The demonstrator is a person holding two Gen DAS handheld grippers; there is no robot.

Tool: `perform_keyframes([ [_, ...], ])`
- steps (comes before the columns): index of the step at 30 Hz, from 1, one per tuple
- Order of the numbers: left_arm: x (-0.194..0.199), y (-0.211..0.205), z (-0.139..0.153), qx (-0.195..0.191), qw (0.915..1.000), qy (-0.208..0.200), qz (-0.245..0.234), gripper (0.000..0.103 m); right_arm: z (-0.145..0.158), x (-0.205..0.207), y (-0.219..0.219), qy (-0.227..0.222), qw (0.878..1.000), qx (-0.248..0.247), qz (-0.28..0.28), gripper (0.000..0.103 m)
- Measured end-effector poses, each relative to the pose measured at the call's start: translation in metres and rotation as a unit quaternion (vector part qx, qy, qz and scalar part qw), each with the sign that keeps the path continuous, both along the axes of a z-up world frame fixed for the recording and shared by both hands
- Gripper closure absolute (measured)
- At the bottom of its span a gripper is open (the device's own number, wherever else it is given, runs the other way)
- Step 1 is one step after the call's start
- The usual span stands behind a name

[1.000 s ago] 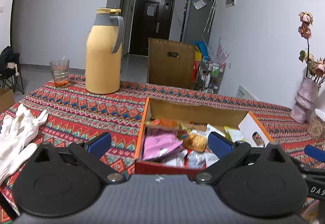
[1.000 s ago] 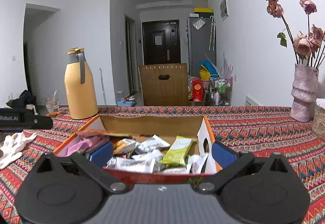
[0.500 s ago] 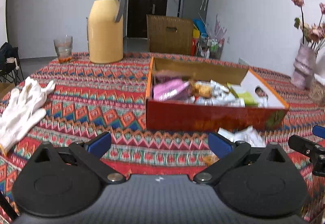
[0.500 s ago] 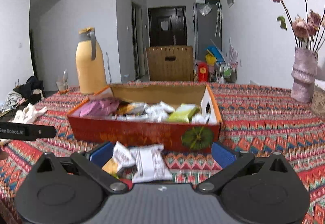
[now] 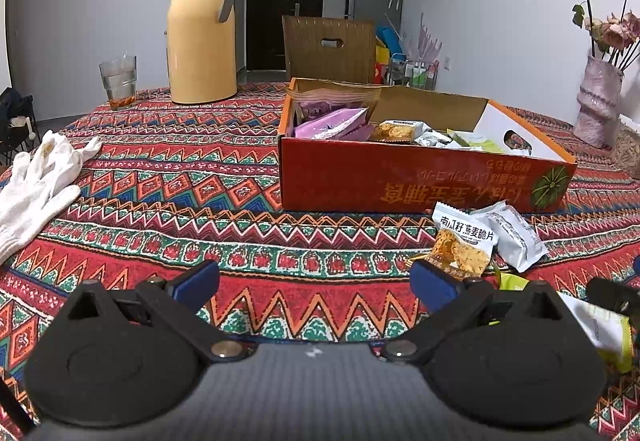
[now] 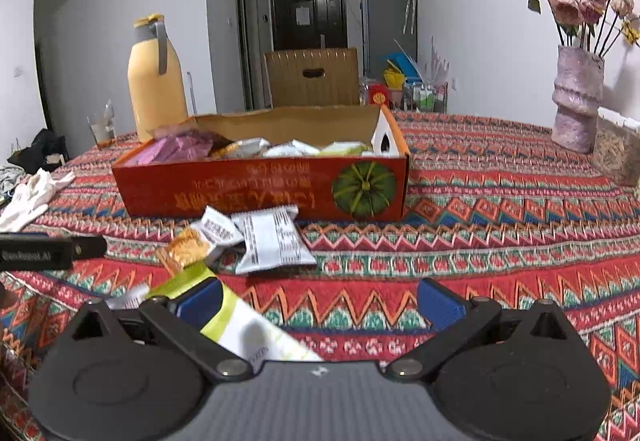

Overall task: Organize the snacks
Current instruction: 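Move both tools back to the pile and grasp a green-white bar with the right gripper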

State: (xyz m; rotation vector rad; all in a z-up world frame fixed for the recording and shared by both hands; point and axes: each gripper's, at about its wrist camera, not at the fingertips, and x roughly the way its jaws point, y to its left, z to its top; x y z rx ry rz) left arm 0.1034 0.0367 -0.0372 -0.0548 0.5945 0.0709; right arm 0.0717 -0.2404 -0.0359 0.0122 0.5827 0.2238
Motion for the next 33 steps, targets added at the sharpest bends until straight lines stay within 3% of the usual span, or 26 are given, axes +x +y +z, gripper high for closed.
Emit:
perform_keyframes([
  [13,-0.002,0.001,0.000,-0.014,0.9998,0.000,-0.013,0.000,-0.010,-0.005,0.005,0.030,0.999,-0.022,0.012,0.000],
  [24,-0.002,0.004,0.000,-0.021,0.9997,0.003,-0.012,0.000,-0.009,-0.001,0.023,0.031,0.997,-0.032,0.070,0.000],
  [33,-0.002,0.008,-0.001,-0.036,0.9992,0.005,-0.016,0.000,-0.014,0.020,0.036,0.047,0.993,-0.043,0.097,0.022],
])
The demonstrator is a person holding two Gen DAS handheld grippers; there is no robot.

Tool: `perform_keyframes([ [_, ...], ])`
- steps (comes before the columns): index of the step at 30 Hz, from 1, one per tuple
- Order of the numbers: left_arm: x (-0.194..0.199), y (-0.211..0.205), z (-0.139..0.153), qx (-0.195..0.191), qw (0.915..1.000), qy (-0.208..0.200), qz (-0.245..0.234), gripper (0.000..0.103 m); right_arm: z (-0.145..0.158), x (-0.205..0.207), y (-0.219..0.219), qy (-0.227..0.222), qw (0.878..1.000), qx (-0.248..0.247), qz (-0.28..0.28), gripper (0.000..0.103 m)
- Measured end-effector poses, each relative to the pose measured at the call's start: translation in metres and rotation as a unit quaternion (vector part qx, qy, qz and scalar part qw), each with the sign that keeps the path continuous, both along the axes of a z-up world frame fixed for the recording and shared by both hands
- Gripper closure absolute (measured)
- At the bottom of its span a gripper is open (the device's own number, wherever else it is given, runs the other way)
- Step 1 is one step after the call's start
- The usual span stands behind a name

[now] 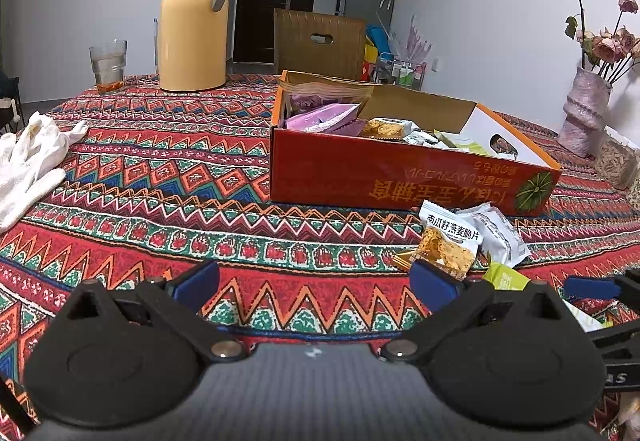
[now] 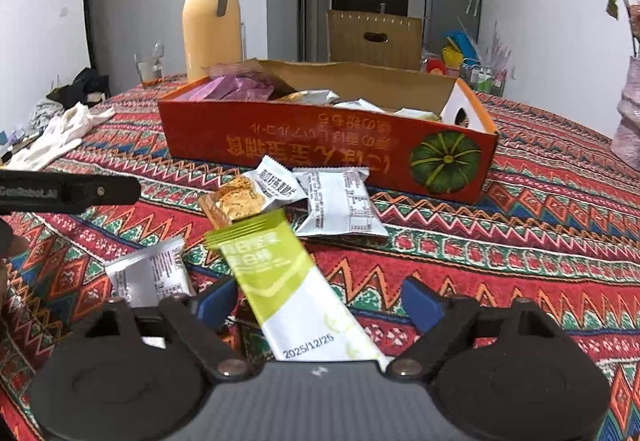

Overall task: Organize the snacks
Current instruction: 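Move both tools back to the pile and grasp a green-white bar with the right gripper, then grasp a white packet with the left gripper while the right gripper holds its bar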

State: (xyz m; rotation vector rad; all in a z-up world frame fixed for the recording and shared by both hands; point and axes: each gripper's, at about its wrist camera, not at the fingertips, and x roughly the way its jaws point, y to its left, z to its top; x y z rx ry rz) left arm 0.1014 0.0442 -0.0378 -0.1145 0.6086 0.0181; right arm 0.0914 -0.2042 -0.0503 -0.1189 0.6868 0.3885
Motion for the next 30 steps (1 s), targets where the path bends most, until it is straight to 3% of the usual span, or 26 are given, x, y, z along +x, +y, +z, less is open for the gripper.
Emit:
perform_keyframes([
  [6,0.000,0.002,0.000,-0.007,1.0000,0.002,-0.001,0.000,-0.002,0.004,0.005,0.012,1.000,0.000,0.018,0.032],
  [11,0.000,0.002,0.000,-0.009,1.0000,0.004,0.001,0.000,0.001,-0.002,0.007,0.013,0.999,0.007,0.038,0.065],
  [30,-0.018,-0.008,0.016,-0.007,0.9998,0.015,0.008,0.000,0.023,-0.038,-0.011,-0.051,0.997,0.051,-0.008,0.068],
])
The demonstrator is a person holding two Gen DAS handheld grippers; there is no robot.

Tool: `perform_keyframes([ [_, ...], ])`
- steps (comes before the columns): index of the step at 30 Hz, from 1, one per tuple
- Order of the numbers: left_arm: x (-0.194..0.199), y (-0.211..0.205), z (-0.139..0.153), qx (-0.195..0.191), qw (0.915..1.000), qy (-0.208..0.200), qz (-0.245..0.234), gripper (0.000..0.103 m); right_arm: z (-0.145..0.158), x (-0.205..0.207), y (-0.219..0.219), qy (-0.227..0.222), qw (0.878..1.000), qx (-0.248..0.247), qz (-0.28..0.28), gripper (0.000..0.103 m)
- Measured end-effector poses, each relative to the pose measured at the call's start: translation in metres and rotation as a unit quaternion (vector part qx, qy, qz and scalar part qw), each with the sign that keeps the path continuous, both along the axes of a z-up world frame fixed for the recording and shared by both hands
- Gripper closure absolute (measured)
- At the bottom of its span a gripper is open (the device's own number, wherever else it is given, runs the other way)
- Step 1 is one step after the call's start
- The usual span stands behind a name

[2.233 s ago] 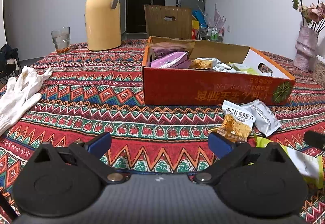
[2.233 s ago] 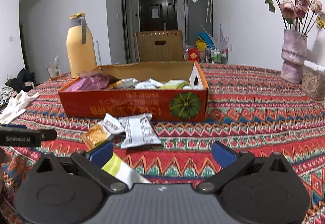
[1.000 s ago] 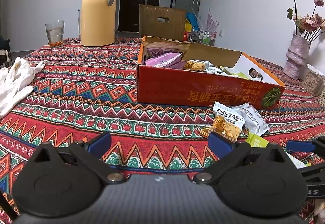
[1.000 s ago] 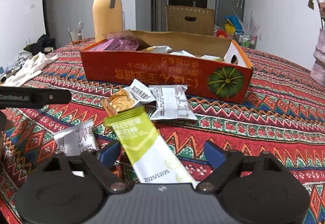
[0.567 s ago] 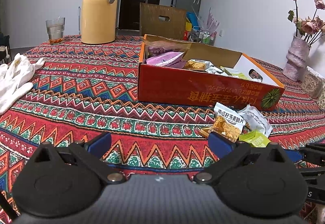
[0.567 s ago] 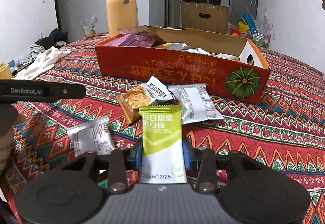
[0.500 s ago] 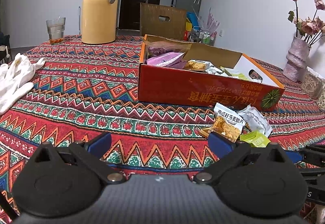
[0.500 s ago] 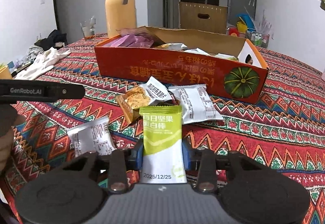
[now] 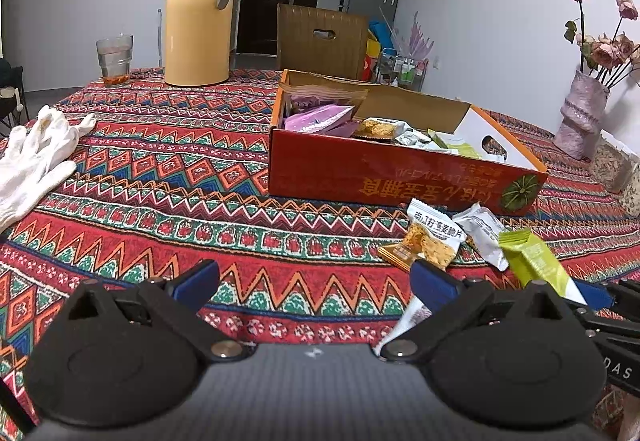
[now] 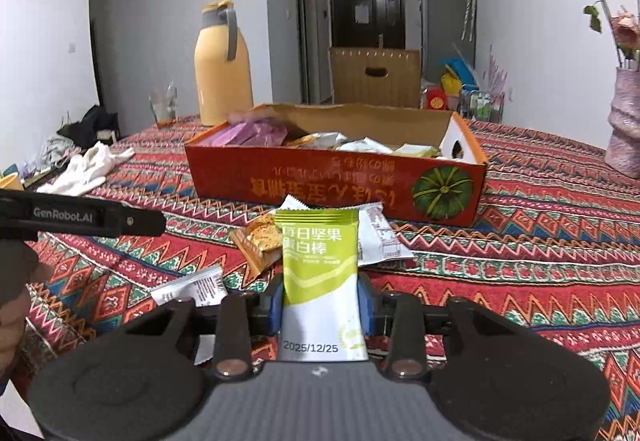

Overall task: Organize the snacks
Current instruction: 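Grasp a white packet with the left gripper while the right gripper holds its bar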

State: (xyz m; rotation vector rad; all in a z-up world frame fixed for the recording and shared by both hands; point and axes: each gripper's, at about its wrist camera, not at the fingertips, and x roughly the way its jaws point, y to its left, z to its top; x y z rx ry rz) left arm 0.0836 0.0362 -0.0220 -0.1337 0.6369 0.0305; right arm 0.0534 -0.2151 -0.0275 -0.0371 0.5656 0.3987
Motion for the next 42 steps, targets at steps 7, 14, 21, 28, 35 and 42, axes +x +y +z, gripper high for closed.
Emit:
perform_keyframes([
  [7,-0.009,-0.012,0.003,-0.002,0.9997,0.023,0.007,0.000,0.001,-0.014,-0.018,-0.016,0.999,0.020,-0.026,0.068],
  [14,-0.009,-0.039,-0.002,0.000,0.9978,0.066,0.000,0.000,-0.006,-0.025,-0.041,-0.029,0.998,0.036,-0.051,0.068],
  [21,0.002,-0.065,-0.008,-0.007,0.9943,0.106,0.005,0.000,-0.011,-0.033,-0.063,-0.041,0.996,0.056,-0.060,0.068],
  [28,0.020,-0.085,-0.018,-0.001,0.9880,0.149,0.041,0.000,-0.018,-0.039,-0.078,-0.043,0.994,0.076,-0.061,0.068],
  [35,0.030,-0.084,-0.021,-0.004,0.9836,0.163,0.077,0.000,-0.025,-0.036,-0.084,-0.036,0.994,0.088,-0.055,0.068],
  [42,0.029,-0.089,-0.023,0.026,0.9855,0.153,0.069,0.014,-0.027,-0.037,-0.081,-0.033,0.994,0.087,-0.054,0.068],
])
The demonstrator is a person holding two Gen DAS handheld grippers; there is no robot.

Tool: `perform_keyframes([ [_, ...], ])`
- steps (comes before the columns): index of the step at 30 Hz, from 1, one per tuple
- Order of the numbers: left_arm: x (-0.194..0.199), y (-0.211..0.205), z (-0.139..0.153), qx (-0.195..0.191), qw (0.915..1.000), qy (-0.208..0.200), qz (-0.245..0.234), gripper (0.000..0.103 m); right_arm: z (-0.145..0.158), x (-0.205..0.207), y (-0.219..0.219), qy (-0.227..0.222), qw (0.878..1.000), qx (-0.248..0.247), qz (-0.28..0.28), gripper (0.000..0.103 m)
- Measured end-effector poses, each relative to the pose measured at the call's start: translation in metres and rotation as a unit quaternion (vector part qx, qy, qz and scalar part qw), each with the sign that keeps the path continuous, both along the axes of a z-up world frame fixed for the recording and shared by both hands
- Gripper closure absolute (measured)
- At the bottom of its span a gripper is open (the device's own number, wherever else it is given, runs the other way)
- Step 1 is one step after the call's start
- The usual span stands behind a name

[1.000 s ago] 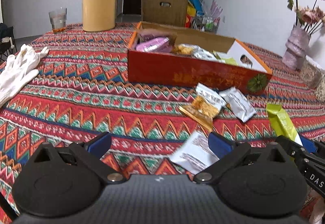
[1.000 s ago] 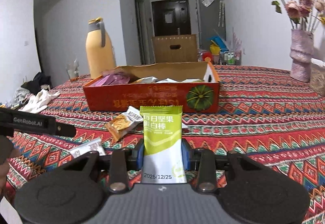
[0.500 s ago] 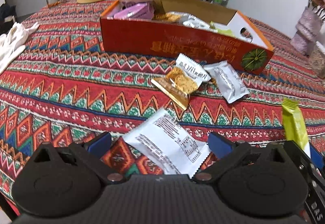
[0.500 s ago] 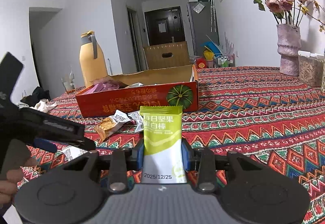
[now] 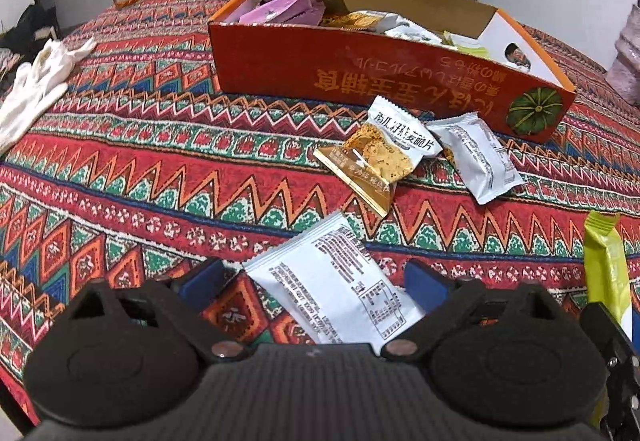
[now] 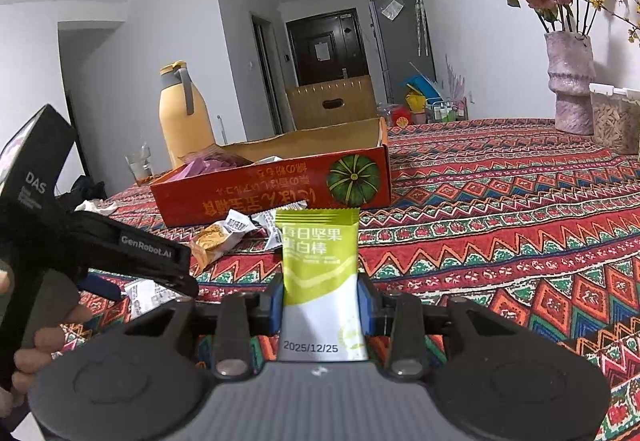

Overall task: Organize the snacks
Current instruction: 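Grasp a white packet with the left gripper while the right gripper holds its bar, then carry both packets over the box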

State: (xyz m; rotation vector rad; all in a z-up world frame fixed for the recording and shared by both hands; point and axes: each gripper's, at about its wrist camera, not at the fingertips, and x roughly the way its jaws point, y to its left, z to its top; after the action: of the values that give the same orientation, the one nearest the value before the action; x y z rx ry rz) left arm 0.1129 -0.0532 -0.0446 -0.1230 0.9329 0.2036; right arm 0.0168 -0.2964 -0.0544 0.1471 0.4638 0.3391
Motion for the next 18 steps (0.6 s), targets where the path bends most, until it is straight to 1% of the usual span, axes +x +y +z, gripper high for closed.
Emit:
perform_keyframes([
  [1,-0.001,0.000,0.001,0.002,1.0000,-0.005,-0.003,0.021,0.000,0.000,0.000,0.000,1.000,-0.001,-0.001,0.068],
  [2,-0.003,0.001,0.002,0.001,0.9999,-0.009,-0.008,0.024,0.000,0.000,0.001,0.001,1.000,-0.002,-0.001,0.068],
  [4,-0.006,0.002,0.003,0.005,0.9998,-0.015,-0.014,0.035,0.000,0.000,0.002,0.001,1.000,-0.004,-0.001,0.068],
  [7,-0.009,0.001,0.003,0.013,0.9993,-0.023,-0.027,0.042,0.001,-0.001,0.005,0.002,1.000,-0.009,0.000,0.068],
  [14,-0.013,0.003,0.005,0.011,0.9983,-0.033,-0.046,0.043,0.004,-0.003,0.012,0.002,1.000,-0.021,0.000,0.068],
  [18,-0.016,0.004,0.010,0.015,0.9972,-0.046,-0.057,0.043,0.008,-0.002,0.015,-0.001,1.000,-0.029,-0.003,0.068],
])
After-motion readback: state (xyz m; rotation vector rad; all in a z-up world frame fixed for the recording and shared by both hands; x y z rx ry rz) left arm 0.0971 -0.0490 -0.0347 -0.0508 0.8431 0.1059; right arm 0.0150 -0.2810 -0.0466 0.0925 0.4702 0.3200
